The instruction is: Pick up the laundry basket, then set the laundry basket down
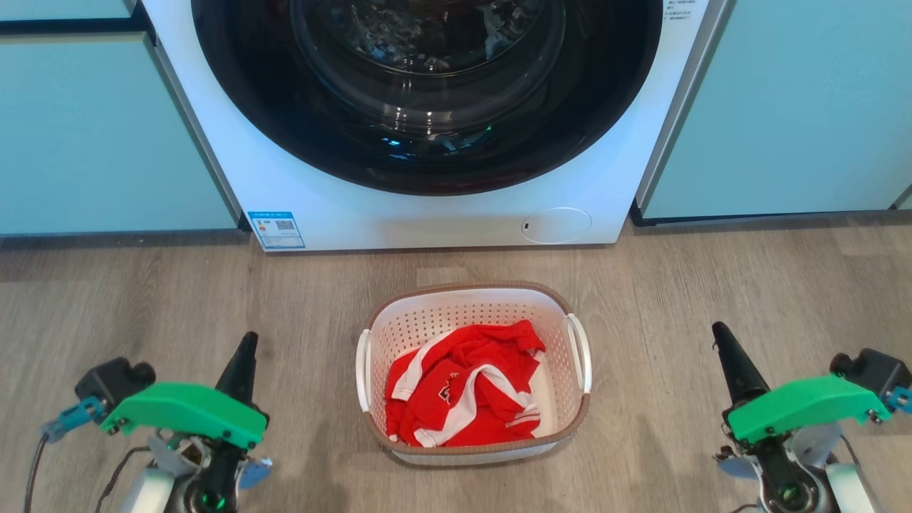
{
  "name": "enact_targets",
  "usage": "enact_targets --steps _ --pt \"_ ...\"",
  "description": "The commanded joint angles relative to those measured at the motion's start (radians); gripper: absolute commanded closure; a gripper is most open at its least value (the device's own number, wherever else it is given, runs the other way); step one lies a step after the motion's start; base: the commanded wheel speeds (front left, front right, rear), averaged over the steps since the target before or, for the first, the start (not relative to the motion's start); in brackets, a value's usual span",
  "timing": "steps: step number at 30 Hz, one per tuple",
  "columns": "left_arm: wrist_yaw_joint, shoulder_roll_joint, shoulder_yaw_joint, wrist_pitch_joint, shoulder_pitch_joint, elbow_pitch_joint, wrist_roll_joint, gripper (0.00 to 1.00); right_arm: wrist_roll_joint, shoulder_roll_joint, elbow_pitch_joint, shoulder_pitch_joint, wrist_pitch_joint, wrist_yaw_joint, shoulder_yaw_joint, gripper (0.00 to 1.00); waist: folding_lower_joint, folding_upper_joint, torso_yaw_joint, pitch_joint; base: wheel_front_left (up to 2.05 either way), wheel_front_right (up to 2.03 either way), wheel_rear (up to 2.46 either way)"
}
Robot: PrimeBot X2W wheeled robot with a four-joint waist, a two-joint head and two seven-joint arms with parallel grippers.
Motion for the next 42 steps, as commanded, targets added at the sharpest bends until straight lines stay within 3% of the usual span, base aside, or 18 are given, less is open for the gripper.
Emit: enact_targets --steps 1,42 --pt "-0.009 0.002 0.043 0.003 -0.053 -0.025 -0.017 1.0 0.022 -0.022 -0.028 -0.061 0.003 -0.002 0.005 1.0 0.0 0.0 0.0 0.0 0.0 0.0 0.0" --pt "-0.173 -0.106 0.251 0.084 -0.063 0.05 -0.373 1.0 0.485 -0.024 0.037 -0.08 0.027 -0.004 -0.043 1.0 0.0 0.0 0.0 -0.013 0.0 0.0 0.0"
